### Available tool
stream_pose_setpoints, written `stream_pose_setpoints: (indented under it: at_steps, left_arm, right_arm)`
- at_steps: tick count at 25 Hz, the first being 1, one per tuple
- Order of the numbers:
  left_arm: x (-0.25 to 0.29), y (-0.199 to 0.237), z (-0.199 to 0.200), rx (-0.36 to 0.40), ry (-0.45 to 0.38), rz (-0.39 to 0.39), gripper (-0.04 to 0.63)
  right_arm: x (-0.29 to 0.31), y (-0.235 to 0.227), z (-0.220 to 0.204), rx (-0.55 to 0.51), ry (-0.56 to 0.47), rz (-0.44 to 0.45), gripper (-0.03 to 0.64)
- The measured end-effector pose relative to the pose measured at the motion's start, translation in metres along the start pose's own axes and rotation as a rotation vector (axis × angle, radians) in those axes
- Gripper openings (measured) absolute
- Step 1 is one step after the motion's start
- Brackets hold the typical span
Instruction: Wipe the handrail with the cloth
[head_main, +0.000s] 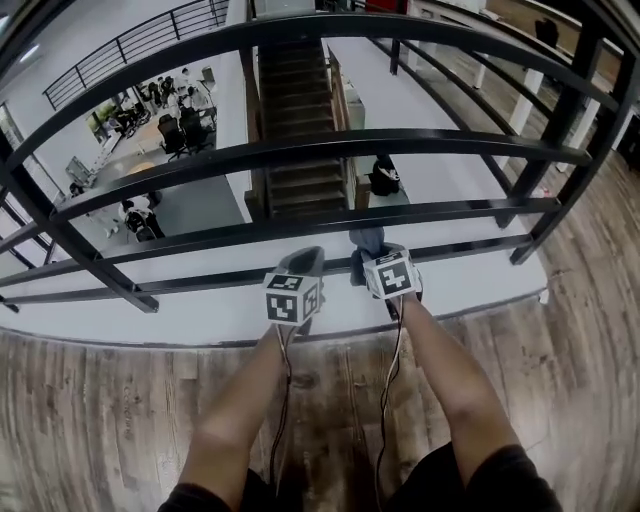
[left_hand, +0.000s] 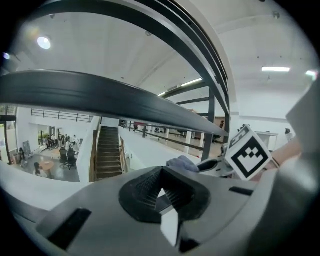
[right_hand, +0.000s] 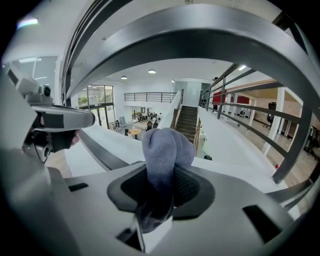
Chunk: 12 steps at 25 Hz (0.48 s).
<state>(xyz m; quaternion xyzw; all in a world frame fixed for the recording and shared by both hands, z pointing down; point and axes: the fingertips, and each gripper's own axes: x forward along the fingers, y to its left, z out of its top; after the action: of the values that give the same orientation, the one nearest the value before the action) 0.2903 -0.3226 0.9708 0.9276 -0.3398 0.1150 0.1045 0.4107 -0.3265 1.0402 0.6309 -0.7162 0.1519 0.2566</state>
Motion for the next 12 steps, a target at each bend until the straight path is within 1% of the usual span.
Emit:
stream_pose_setpoints:
  at_steps: [3,6,12]
  left_arm:
    - [0.031,-0.039,-0.004,0.009,0.03,-0.02,-0.002]
    - [0.063,-0.071,-0.004,-0.011,0.041,-0.031,-0.002]
    - [0.113,-0.143,-0.006,-0.009,0.05,-0.105,-0.002]
  right_arm:
    - [-0.013,-0.046,-0.014,0.01,-0.005,-0.021,0.115]
    - [-0.024,-0.09,-0.026,0.025,-0.016,-0.036,0.115]
    - [-0.054,-0.178,-0.06,0.091,-0.056,-0.099,0.115]
